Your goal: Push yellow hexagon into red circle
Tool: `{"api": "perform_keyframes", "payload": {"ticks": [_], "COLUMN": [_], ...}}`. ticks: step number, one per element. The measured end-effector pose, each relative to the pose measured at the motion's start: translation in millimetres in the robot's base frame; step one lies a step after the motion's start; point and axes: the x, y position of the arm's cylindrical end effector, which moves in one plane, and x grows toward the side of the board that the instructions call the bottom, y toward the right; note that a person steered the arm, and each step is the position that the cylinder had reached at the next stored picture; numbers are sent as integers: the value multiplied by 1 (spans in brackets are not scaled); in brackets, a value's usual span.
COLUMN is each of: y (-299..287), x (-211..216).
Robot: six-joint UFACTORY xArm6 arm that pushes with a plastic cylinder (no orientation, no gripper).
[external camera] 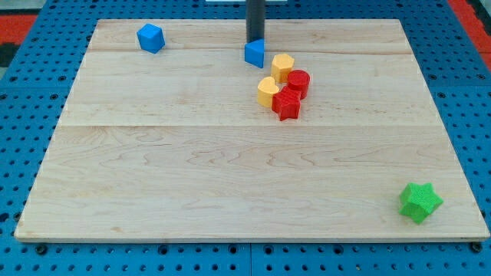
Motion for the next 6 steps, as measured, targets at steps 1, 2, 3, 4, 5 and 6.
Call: {"api": "perform_keyframes", "payload": {"ticks": [1, 2, 3, 4, 5, 6], "y": [4, -16, -46, -36, -22, 43], "x": [32, 48, 59, 52, 29, 37]}}
